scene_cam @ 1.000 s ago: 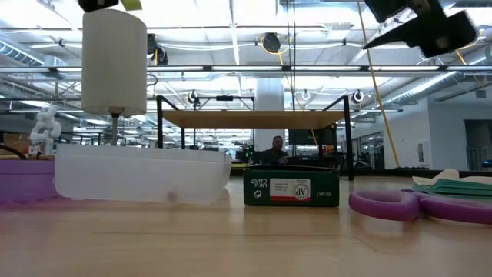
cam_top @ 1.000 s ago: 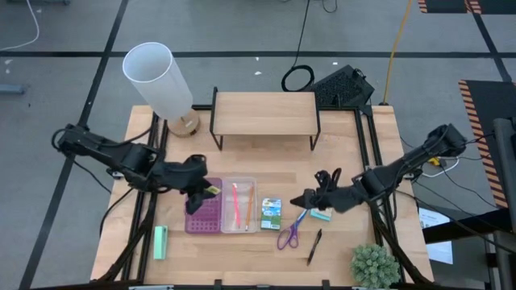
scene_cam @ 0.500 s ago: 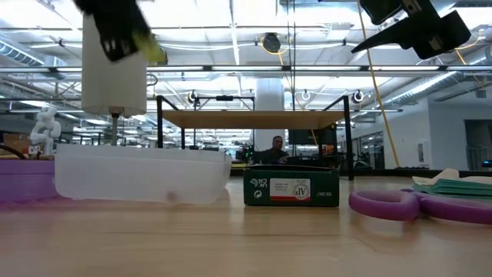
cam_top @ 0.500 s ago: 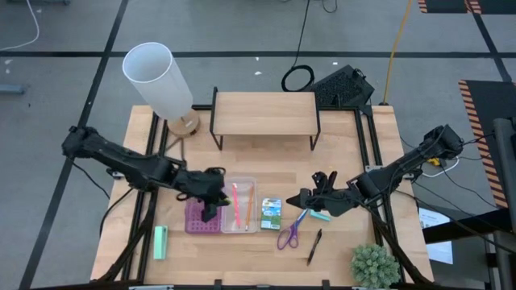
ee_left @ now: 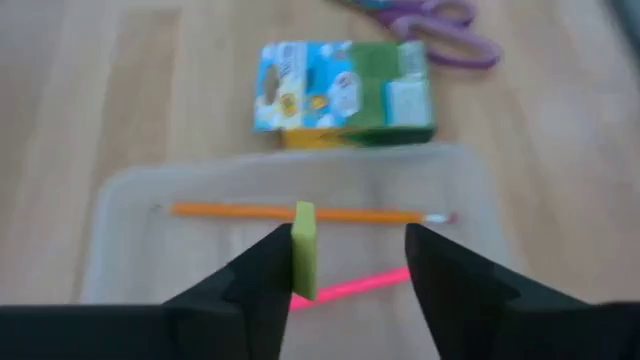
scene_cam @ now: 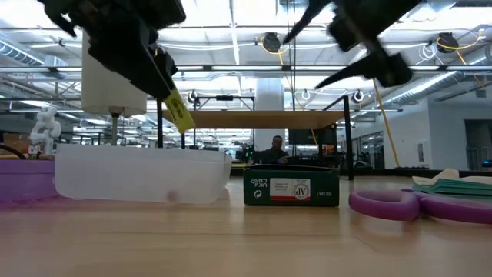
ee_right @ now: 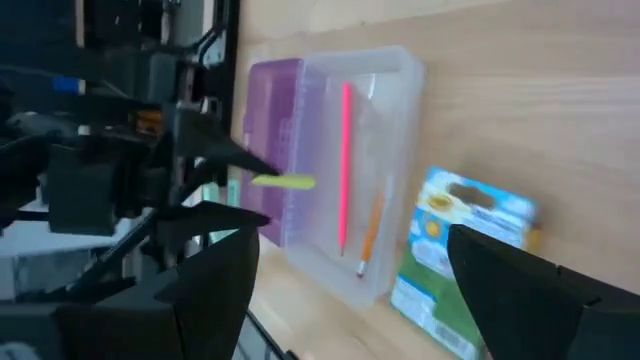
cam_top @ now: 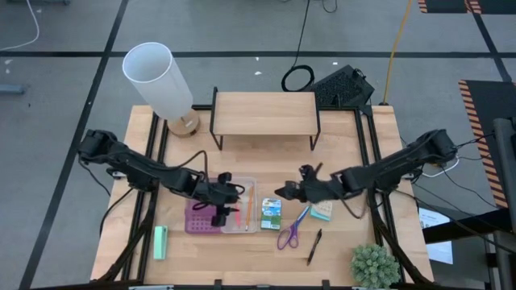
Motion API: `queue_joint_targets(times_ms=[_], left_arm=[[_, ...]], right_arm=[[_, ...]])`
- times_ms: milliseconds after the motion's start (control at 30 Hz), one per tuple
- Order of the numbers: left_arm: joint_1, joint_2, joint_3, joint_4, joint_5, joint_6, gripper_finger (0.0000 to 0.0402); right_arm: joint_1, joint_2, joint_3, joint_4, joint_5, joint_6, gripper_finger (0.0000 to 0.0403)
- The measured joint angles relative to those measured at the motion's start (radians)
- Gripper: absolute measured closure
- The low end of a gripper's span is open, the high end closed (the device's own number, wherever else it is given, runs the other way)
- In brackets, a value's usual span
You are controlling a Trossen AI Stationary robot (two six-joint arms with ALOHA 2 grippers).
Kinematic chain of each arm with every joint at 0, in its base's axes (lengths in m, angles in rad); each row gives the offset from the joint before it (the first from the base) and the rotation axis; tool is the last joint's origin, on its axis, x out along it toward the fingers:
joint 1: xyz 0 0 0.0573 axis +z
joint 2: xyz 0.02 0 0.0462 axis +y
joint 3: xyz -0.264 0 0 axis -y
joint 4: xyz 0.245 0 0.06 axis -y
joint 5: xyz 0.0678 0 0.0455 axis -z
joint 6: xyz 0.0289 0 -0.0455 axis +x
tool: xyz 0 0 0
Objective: Pack school essentials
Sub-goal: Put the yellow eraser into the violet supply box
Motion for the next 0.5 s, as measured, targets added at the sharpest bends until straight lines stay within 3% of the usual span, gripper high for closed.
queue_joint_targets(times_ms=[200, 400, 500], left_arm=[[0.000, -0.001, 0.004, 0.011, 0.032, -0.075, 0.0182], [0.007, -0.034, 0.010, 0.023, 0.184, -0.306, 0.0190], [0.007, -0.041, 0.010, 0.032, 0.218, -0.339, 0.0194]], right_arm=[[-0.075, 0.145, 0.000, 0.241, -0.183, -0.117, 0.0088], [-0.092, 0.242, 0.001, 0.634, -0.218, -0.248, 0.0088], [-0.094, 0.283, 0.012, 0.712, -0.223, -0.310, 0.0088]])
